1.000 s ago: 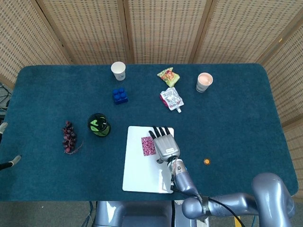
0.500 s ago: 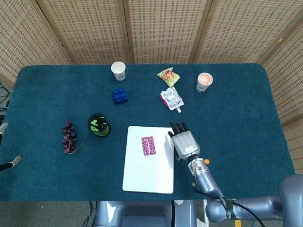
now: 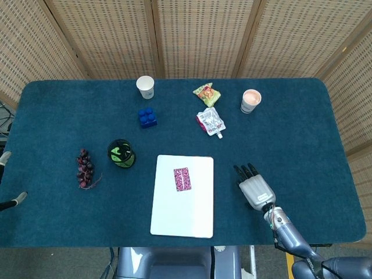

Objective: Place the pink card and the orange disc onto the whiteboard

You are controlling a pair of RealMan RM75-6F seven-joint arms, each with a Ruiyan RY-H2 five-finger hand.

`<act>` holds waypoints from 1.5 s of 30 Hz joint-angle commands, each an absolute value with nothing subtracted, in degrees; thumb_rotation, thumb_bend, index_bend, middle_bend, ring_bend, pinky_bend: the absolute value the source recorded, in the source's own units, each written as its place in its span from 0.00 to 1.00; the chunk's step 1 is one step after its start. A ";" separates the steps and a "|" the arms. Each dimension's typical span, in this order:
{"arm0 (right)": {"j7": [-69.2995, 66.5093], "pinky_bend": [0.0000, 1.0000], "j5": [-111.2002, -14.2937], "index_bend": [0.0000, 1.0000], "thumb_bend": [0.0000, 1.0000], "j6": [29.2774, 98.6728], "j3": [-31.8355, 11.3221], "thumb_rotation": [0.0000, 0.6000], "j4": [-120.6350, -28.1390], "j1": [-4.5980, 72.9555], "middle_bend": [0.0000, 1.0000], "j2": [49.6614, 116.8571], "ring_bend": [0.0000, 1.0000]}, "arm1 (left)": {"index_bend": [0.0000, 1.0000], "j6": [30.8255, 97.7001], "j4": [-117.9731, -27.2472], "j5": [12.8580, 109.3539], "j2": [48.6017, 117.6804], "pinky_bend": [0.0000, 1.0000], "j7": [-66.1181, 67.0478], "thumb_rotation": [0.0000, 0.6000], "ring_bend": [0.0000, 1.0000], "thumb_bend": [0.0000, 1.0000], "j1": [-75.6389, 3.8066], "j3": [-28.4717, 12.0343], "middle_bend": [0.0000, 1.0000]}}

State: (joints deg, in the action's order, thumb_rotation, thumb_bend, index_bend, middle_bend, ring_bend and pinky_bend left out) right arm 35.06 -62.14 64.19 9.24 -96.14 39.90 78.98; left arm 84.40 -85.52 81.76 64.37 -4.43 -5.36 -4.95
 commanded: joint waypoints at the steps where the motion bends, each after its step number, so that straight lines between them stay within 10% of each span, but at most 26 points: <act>1: 33.29 0.00 -65.13 0.38 0.26 64.07 10.33 1.00 -94.52 38.15 0.00 78.78 0.00 | 0.00 84.44 -85.53 81.81 64.39 0.00 -4.40 1.00 0.00 0.00 -5.35 -4.92 0.00; 45: 28.47 0.00 -71.80 0.43 0.33 57.96 6.17 1.00 -83.62 32.37 0.00 81.31 0.00 | 0.00 84.44 -85.54 81.88 64.75 0.00 -3.68 1.00 0.00 0.00 -5.34 -4.83 0.00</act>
